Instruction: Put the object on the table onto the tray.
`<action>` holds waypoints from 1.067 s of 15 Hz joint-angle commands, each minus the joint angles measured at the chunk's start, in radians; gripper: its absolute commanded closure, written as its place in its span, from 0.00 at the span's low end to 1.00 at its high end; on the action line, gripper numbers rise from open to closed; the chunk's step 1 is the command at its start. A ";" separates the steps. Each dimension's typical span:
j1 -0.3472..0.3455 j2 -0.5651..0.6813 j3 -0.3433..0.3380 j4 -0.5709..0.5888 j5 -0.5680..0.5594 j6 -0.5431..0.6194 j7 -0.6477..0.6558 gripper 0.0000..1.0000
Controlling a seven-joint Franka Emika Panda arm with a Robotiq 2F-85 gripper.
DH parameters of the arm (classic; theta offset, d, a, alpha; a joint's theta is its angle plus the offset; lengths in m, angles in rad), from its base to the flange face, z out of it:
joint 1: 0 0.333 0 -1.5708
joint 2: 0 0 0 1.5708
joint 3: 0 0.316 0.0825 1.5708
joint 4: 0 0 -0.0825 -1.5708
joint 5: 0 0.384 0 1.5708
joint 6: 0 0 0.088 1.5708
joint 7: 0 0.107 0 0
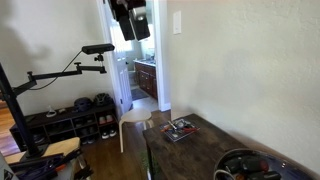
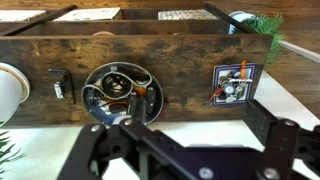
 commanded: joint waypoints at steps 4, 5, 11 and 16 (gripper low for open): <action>0.025 0.194 0.050 -0.001 -0.011 0.192 0.001 0.00; 0.025 0.224 0.060 0.002 -0.012 0.216 0.003 0.00; 0.033 0.352 0.110 0.004 -0.009 0.307 0.004 0.00; 0.027 0.345 0.103 0.004 -0.001 0.281 -0.004 0.00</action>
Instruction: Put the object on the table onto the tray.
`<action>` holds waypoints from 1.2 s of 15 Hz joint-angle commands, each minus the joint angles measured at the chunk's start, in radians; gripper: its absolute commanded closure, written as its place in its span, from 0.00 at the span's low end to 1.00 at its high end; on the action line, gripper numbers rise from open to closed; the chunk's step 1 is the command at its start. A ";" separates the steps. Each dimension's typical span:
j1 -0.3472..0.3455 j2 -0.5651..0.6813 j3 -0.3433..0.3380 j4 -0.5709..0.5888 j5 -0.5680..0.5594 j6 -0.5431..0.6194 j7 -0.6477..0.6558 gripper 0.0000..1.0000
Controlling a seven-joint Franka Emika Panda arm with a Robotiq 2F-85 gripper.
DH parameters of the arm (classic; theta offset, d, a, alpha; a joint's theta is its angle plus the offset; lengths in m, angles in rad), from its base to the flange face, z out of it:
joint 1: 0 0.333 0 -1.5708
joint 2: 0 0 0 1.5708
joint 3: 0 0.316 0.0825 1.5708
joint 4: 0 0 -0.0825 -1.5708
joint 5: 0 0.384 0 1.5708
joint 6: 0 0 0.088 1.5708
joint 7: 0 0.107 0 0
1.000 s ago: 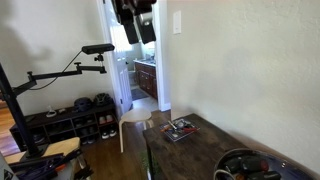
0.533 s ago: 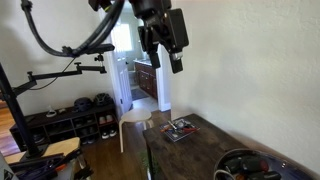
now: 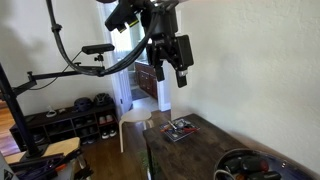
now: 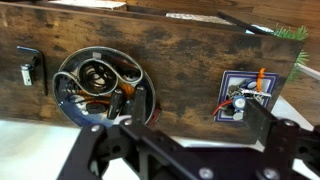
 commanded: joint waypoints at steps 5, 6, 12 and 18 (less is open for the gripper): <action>0.006 0.008 -0.004 0.002 0.004 0.007 -0.001 0.00; 0.011 0.028 -0.004 0.003 0.011 0.033 -0.001 0.00; 0.027 0.172 0.005 0.050 0.020 0.102 -0.019 0.00; 0.034 0.363 0.021 0.155 0.036 0.146 -0.053 0.00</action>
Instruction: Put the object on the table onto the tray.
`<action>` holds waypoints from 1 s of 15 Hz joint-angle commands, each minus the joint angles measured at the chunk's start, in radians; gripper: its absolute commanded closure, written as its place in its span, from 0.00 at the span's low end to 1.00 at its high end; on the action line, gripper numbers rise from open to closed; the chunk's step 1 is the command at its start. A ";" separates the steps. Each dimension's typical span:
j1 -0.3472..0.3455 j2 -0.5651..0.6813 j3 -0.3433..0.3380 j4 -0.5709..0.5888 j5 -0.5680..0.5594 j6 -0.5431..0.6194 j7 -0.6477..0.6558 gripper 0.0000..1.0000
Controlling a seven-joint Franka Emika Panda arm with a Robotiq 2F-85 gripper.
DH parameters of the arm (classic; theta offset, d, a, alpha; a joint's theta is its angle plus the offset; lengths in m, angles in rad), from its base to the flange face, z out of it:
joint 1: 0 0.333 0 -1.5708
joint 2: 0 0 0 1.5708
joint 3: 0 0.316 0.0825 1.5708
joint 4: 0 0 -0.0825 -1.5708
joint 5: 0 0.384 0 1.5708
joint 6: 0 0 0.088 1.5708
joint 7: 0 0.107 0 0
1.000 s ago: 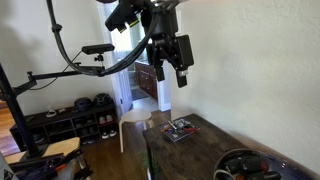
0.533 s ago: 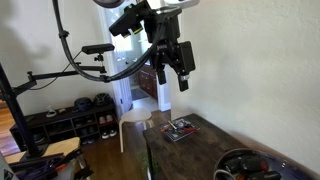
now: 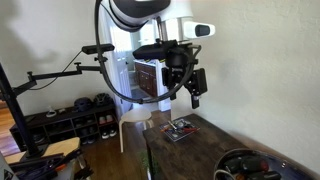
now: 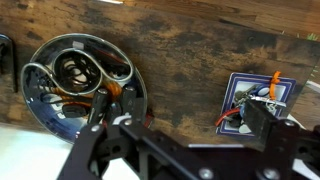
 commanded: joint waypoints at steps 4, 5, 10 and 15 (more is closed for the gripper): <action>-0.008 0.198 0.025 0.140 0.036 0.060 -0.060 0.00; -0.011 0.221 0.029 0.158 0.035 0.070 -0.063 0.00; -0.016 0.261 0.041 0.191 0.012 0.068 -0.036 0.00; -0.018 0.289 0.045 0.221 0.012 0.068 -0.035 0.00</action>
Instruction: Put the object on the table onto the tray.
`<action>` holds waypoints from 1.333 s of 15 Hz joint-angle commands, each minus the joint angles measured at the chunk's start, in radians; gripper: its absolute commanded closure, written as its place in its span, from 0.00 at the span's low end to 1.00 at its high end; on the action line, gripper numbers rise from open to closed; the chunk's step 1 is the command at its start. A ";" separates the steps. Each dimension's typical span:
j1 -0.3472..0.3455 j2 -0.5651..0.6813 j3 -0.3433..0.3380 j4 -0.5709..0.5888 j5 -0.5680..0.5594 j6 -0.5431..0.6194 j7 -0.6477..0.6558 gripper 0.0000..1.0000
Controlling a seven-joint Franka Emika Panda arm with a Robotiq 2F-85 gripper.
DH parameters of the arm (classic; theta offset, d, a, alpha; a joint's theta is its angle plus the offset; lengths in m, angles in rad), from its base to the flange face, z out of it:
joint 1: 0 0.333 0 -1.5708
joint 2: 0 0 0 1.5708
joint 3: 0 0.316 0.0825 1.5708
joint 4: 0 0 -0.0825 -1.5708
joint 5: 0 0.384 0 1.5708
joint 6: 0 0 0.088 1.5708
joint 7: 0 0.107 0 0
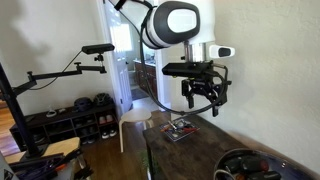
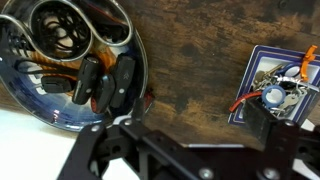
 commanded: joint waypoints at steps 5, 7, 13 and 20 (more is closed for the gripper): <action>-0.019 0.051 0.018 0.026 -0.002 0.020 -0.017 0.00; -0.021 0.084 0.018 0.049 -0.010 0.025 -0.022 0.00; -0.045 0.207 0.027 0.152 -0.009 0.044 -0.053 0.00; -0.077 0.342 0.055 0.272 -0.014 0.096 -0.101 0.00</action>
